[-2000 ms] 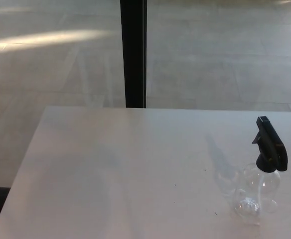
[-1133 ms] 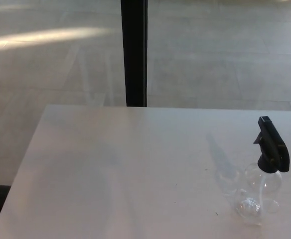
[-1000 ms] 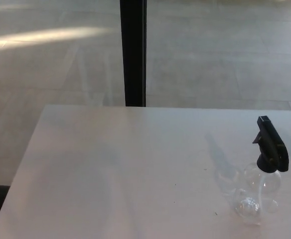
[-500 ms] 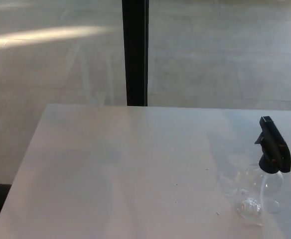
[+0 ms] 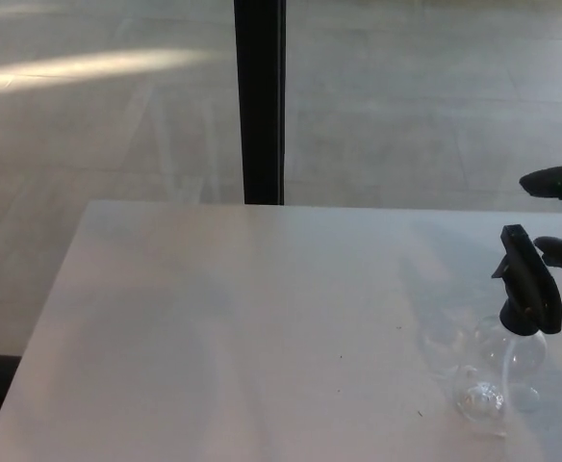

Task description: The robot uses its right hand to grab and lift the lid of the spray bottle kept in the middle of the desk and places the lid on the right side of the bottle

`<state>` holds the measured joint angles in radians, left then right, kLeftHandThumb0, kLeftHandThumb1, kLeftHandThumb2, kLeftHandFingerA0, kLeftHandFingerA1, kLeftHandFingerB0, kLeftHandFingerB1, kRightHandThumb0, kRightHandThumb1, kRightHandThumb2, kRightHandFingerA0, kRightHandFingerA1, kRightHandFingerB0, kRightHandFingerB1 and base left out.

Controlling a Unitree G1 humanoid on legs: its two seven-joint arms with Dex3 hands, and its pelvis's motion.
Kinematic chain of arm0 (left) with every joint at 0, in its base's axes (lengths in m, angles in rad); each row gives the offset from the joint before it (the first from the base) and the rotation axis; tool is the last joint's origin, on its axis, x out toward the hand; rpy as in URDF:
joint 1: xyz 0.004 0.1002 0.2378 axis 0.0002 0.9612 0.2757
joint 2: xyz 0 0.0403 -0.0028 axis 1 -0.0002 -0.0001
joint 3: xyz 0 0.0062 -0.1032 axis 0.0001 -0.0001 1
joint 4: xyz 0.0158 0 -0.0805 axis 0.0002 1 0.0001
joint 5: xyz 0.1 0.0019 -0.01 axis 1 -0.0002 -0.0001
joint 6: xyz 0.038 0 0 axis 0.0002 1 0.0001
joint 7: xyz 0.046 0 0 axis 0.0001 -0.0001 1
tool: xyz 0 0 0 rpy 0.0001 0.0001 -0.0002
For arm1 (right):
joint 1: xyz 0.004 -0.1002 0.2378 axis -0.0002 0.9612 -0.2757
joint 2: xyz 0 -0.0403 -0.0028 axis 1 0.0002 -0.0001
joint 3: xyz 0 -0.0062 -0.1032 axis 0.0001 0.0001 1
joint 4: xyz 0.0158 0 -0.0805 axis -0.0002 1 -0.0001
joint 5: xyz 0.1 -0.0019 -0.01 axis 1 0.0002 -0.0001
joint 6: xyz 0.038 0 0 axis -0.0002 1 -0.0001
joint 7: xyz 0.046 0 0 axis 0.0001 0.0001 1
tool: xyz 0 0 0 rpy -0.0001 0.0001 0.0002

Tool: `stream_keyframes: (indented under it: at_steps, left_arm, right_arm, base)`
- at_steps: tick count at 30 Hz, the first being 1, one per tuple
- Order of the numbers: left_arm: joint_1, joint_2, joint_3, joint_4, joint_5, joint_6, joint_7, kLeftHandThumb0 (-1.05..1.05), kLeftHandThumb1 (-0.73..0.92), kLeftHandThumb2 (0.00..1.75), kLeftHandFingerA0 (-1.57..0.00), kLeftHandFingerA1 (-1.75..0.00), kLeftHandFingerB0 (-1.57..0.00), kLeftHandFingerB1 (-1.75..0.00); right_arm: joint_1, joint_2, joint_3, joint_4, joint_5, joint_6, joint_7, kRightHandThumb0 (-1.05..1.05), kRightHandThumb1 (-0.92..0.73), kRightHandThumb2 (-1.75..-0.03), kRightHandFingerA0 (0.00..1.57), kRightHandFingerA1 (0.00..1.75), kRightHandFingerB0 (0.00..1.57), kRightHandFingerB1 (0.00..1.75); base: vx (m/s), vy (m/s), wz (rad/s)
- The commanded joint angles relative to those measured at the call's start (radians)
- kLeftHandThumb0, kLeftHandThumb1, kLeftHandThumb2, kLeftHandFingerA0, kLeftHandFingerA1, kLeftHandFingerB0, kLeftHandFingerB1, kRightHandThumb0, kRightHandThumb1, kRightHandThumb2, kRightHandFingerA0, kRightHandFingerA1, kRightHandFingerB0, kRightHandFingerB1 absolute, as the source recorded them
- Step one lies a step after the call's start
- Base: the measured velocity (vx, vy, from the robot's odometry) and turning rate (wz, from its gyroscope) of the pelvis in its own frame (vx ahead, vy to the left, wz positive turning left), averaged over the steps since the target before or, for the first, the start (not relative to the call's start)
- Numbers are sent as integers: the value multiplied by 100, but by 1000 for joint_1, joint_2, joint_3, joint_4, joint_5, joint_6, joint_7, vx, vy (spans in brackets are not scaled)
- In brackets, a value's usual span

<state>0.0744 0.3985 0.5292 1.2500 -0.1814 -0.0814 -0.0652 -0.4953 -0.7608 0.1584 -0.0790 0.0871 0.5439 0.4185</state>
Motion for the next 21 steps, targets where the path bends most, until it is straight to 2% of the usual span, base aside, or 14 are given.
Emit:
stream_keyframes:
  at_steps: [1, 2, 4, 5, 8, 9, 11, 12, 13, 14, 17, 18, 19, 21]
  left_arm:
    - [4, 27, -7, 5, -11, -11, -5, -50, 61, 58, -62, -61, -50, -47]
    - [23, 29, -26, 5, 9, -22, 3, -55, 49, 86, -61, -68, -46, -58]
    - [23, 30, -21, 5, -3, -15, 2, -54, 49, 86, -61, -68, -47, -59]
    - [24, 30, -22, 5, -4, -15, 2, -52, 62, 59, -66, -60, -52, -48]
    - [26, 34, -30, 8, -1, -19, -2, -52, 63, 59, -65, -59, -52, -47]
    - [29, 33, -31, 3, -3, -20, -2, -54, 63, 59, -65, -59, -54, -49]
    - [30, 35, -32, 7, -7, -25, -11, -56, 64, 60, -63, -57, -50, -46]
    - [28, 37, -34, 10, -5, -24, -13, -56, 64, 60, -63, -57, -50, -46]
    - [31, 37, -40, 6, -1, -27, -12, -55, 65, 60, -65, -58, -49, -46]
    - [30, 37, -38, 6, -5, -25, -15, -55, 65, 60, -65, -57, -52, -46]
    - [31, 38, -39, 13, -6, -26, -11, -56, 65, 59, -64, -56, -56, -47]
    - [32, 35, -37, 16, -7, -31, -12, -56, 65, 59, -66, -57, -56, -47]
    - [35, 34, -37, 12, -9, -34, -14, -60, 65, 59, -64, -57, -52, -47]
    - [38, 33, -37, 4, -11, -34, -14, -60, 65, 59, -64, -57, -52, -47]
  right_arm:
    - [-29, -19, 24, 13, -89, -31, 32, -90, -73, -63, 50, 46, 23, 28]
    - [-16, -22, 35, -21, -102, -30, 36, -86, -76, -63, 57, 62, 23, 28]
    - [-17, -32, 54, -46, -130, -38, 45, -86, -79, -64, 67, 75, 22, 28]
    - [-19, -33, 58, -55, -138, -33, 48, -88, -80, -65, 67, 75, 23, 28]
    - [-22, -36, 64, -97, -156, -4, 58, -91, -81, -65, 68, 76, 24, 28]
    - [-24, -48, 74, -134, -174, 9, 63, -92, -83, -66, 62, 75, 26, 29]
    - [-20, -68, 73, -187, -185, 30, 83, -89, -84, -66, 77, 115, 28, 30]
    - [-18, -80, 75, -203, -192, 33, 94, -89, -84, -66, 77, 115, 28, 30]
    - [-22, -93, 79, -215, -193, 46, 114, -88, -85, -66, 77, 93, 28, 30]
    - [-22, -103, 79, -224, -195, 48, 125, -87, -85, -66, 74, 82, 29, 31]
    - [-31, -124, 98, -250, -217, 83, 154, -91, -87, -67, 75, 82, 30, 30]
    - [-43, -145, 111, -267, -226, 107, 183, -91, -87, -67, 75, 89, 30, 30]
    - [-55, -168, 124, -289, -234, 129, 209, -91, -84, -66, 78, 109, 33, 32]
    - [-72, -194, 142, -314, -244, 156, 238, -91, -84, -66, 78, 109, 33, 32]
  base:
    - [0, 0, 0]
    - [0, 0, 0]
    - [0, 0, 0]
    - [0, 0, 0]
    - [0, 0, 0]
    - [0, 0, 0]
    - [0, 0, 0]
    - [0, 0, 0]
    - [0, 0, 0]
    - [0, 0, 0]
    - [0, 0, 0]
    - [0, 0, 0]
    - [0, 0, 0]
    - [0, 0, 0]
